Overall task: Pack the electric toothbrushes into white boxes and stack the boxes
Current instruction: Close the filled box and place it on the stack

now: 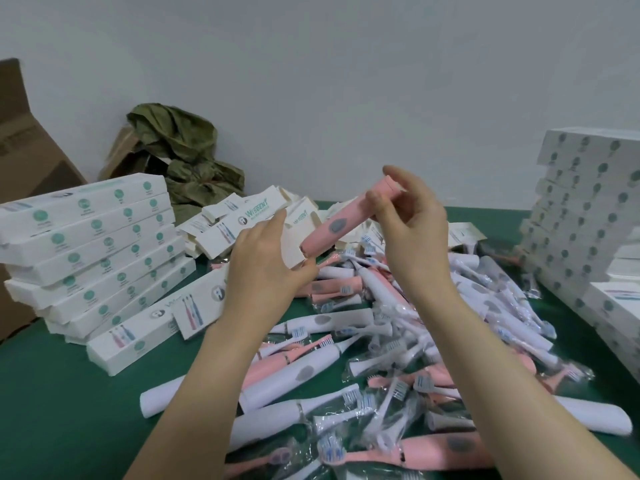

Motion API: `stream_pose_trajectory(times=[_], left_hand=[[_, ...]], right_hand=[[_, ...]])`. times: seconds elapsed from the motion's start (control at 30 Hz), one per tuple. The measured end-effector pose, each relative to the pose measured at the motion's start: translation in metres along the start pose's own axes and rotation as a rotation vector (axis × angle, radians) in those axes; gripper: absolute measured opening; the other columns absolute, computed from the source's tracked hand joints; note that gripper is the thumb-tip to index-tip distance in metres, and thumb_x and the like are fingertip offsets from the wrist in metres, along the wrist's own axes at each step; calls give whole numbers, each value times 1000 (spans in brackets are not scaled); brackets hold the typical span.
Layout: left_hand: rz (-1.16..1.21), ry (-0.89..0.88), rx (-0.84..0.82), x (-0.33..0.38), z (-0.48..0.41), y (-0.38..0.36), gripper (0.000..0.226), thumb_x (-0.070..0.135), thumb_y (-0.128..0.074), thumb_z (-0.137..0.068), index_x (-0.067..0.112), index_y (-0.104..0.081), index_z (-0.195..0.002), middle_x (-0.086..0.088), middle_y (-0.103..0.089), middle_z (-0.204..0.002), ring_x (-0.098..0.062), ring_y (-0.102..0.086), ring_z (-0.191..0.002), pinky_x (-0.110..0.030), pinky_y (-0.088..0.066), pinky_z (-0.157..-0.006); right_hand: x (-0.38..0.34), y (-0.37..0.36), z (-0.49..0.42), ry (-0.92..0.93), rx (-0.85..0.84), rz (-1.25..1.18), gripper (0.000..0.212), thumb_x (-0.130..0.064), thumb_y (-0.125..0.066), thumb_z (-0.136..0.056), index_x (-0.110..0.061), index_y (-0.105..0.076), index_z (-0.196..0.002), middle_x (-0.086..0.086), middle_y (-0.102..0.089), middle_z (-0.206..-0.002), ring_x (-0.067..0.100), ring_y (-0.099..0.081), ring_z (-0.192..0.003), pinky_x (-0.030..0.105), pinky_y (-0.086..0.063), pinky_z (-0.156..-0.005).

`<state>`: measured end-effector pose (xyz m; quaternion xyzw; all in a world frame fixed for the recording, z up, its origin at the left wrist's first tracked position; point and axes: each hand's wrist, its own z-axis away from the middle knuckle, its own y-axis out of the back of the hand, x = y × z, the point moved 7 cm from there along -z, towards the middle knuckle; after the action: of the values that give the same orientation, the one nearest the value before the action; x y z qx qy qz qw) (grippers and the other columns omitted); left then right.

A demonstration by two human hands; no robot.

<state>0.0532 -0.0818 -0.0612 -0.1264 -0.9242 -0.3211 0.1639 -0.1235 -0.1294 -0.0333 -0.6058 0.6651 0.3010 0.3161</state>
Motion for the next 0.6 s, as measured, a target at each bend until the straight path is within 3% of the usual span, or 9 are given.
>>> stream_pose_trajectory(times=[0.13, 0.2, 0.3, 0.37, 0.47, 0.5, 0.6], left_hand=[[79, 0, 81, 6, -1, 17, 70, 21, -78, -72, 2, -50, -134, -17, -61, -118, -33, -53, -109, -22, -29, -89], [124, -7, 123, 10, -1, 26, 73, 28, -78, -72, 3, -50, -135, -15, -61, -121, -29, -53, -111, -13, -25, -88], [194, -2, 149, 15, -1, 32, 76, 37, -72, -71, 6, -49, -136, -11, -63, -120, -24, -54, -109, -11, -28, -86], [216, -4, 151, 16, 1, 31, 74, 32, -73, -72, 5, -48, -137, -11, -63, -118, -24, -54, -106, -12, -30, -84], [166, -30, 120, 14, 2, 26, 75, 19, -79, -72, 4, -47, -137, -16, -61, -119, -29, -53, -109, -16, -29, -87], [148, -39, 114, 13, 2, 25, 74, 17, -79, -72, 2, -47, -137, -18, -61, -120, -30, -52, -111, -17, -28, -89], [136, -31, 114, 8, 1, 27, 73, 21, -79, -74, 2, -46, -137, -17, -60, -121, -31, -52, -113, -24, -32, -93]], right_hand=[[-4, 6, 6, 15, 170, -195, 21, -15, -67, -88, -27, -53, -97, 3, -68, -90, 16, -67, -85, 41, -55, -84], [-12, -1, 10, 105, 151, -175, 19, -14, -69, -85, -26, -58, -95, -5, -66, -91, 8, -65, -83, 33, -55, -82], [-32, -24, 24, 382, 28, 112, 16, -11, -72, -81, -9, -71, -97, 0, -53, -97, -3, -51, -87, 12, -45, -80], [-36, -36, 32, 487, -53, 229, 12, -5, -70, -82, -4, -74, -93, 4, -45, -93, 2, -45, -84, 9, -38, -76], [-30, -48, 32, 509, -262, 402, 14, -3, -63, -87, -3, -74, -96, 14, -49, -92, 24, -46, -86, 28, -38, -75], [-26, -52, 31, 488, -349, 449, 16, -5, -61, -89, -4, -74, -99, 16, -50, -96, 27, -46, -90, 28, -35, -76], [-19, -51, 27, 354, -475, 361, 19, -9, -57, -93, -14, -73, -101, 4, -50, -103, 14, -48, -98, 18, -34, -81]])
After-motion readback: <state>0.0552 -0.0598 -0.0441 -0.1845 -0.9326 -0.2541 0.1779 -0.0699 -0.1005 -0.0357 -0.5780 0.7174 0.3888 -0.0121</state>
